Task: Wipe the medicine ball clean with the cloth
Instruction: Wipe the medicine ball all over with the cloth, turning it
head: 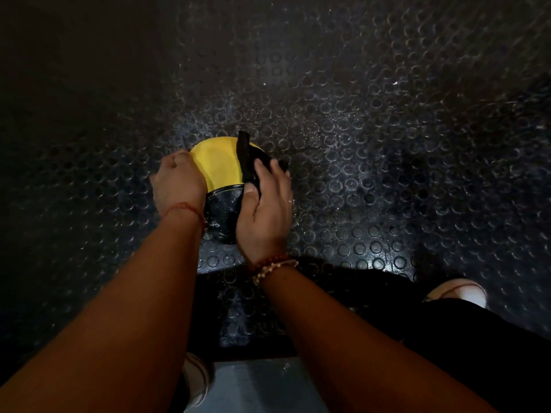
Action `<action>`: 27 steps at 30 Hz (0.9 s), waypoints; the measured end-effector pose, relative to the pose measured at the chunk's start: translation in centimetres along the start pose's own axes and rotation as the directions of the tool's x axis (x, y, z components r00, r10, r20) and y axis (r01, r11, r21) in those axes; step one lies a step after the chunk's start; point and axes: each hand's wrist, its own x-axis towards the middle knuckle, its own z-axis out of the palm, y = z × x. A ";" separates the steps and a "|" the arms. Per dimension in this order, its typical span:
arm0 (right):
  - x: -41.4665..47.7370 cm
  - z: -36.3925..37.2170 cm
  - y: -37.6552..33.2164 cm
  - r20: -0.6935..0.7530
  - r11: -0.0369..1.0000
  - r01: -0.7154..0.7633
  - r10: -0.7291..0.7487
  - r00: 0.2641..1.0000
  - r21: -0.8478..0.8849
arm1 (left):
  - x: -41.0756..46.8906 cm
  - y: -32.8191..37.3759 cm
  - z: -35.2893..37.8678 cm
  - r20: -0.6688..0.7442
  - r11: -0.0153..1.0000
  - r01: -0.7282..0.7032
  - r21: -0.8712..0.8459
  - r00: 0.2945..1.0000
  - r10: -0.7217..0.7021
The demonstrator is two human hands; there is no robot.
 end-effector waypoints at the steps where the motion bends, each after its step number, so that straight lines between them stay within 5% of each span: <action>1: 0.7 -0.2 0.2 0.008 1.000 -0.017 0.017 1.000 0.013 | -0.1 0.1 0.1 -0.011 1.000 -0.014 0.026 1.000 0.014; 5: 3.4 -0.6 0.8 0.041 0.931 -0.338 0.336 0.941 0.139 | -0.3 0.3 0.1 0.009 0.998 0.055 0.020 0.998 -0.055; 8: 4.9 -0.9 1.7 0.138 0.751 -0.617 0.602 0.786 0.234 | -0.4 -0.2 0.1 -0.015 0.999 0.026 0.042 1.000 -0.026; 14: 3.2 -0.8 1.6 0.194 0.447 -0.822 0.825 0.531 0.352 | 0.1 -0.6 0.4 -0.042 0.995 0.048 -0.084 0.998 -0.052; 17: 1.0 0.0 0.1 0.018 0.608 -0.724 0.761 0.648 0.326 | 0.2 -0.4 0.4 -0.041 0.983 0.099 -0.152 0.993 -0.106; 20: -0.7 0.3 -1.5 -0.100 0.846 -0.483 0.513 0.853 0.226 | -0.5 -0.2 0.1 -0.039 0.983 0.121 -0.139 0.991 -0.127; 22: -0.2 -0.1 -1.8 -0.095 0.919 -0.350 0.370 0.924 0.179 | -0.8 0.1 -0.2 -0.031 0.974 0.153 -0.169 0.987 -0.160; 24: 1.1 -0.5 -1.5 -0.035 0.932 -0.325 0.335 0.942 0.161 | -1.1 0.3 -0.3 -0.024 0.976 0.147 -0.159 0.988 -0.153; 27: 3.9 -1.1 -0.7 0.077 0.833 -0.521 0.516 0.853 0.188 | -1.2 0.2 -0.2 -0.031 0.976 0.143 -0.161 0.988 -0.150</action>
